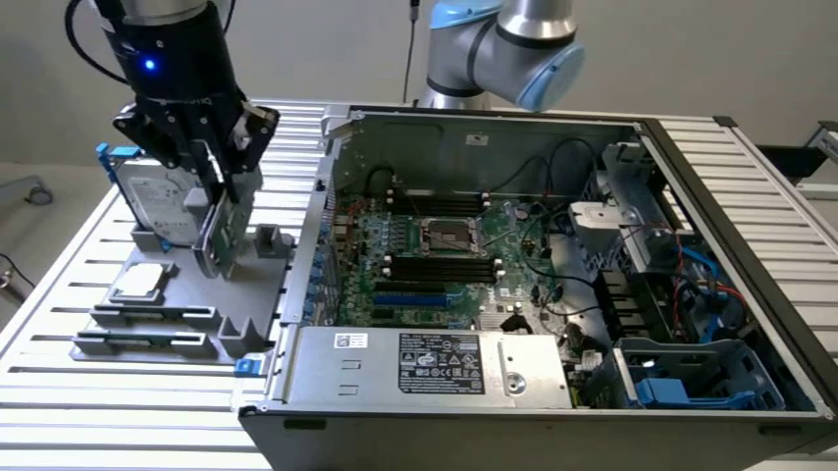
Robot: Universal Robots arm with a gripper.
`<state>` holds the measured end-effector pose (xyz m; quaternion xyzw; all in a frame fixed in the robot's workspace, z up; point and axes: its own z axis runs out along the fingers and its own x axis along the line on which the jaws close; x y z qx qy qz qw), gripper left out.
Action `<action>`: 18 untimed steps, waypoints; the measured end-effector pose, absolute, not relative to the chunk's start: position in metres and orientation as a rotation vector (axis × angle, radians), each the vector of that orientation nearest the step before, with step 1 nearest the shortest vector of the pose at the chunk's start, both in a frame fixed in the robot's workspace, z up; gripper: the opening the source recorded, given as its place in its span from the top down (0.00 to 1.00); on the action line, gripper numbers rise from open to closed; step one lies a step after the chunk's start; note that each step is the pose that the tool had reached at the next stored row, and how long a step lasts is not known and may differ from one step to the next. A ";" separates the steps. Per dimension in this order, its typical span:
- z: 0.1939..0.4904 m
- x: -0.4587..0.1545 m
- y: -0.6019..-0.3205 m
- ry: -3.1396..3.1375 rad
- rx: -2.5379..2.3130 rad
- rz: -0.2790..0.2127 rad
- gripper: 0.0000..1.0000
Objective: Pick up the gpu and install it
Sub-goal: 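Pick up the gpu and move the gpu toward the slot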
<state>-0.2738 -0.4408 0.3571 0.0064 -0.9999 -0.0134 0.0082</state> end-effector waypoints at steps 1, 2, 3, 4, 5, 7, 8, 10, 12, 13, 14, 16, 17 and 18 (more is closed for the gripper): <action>0.362 -0.272 -0.441 -3.125 0.020 -0.042 0.74; 0.367 -0.269 -0.441 -3.125 0.020 -0.042 0.74; 0.371 -0.267 -0.441 -3.124 0.020 -0.042 0.74; 0.375 -0.264 -0.441 -3.124 0.020 -0.042 0.74; 0.380 -0.261 -0.441 -3.124 0.020 -0.042 0.74; 0.389 -0.254 -0.441 -3.123 0.020 -0.042 0.74; 0.394 -0.250 -0.441 -3.122 0.020 -0.042 0.74; 0.403 -0.243 -0.441 -3.121 0.020 -0.042 0.74; 0.412 -0.236 -0.441 -3.120 0.020 -0.042 0.74; 0.416 -0.233 -0.441 -3.119 0.020 -0.042 0.74; 0.421 -0.229 -0.441 -3.119 0.020 -0.042 0.74; 0.430 -0.220 -0.441 -3.117 0.020 -0.042 0.74; 0.435 -0.215 -0.441 -3.116 0.020 -0.042 0.74; 0.439 -0.211 -0.441 -3.115 0.020 -0.042 0.74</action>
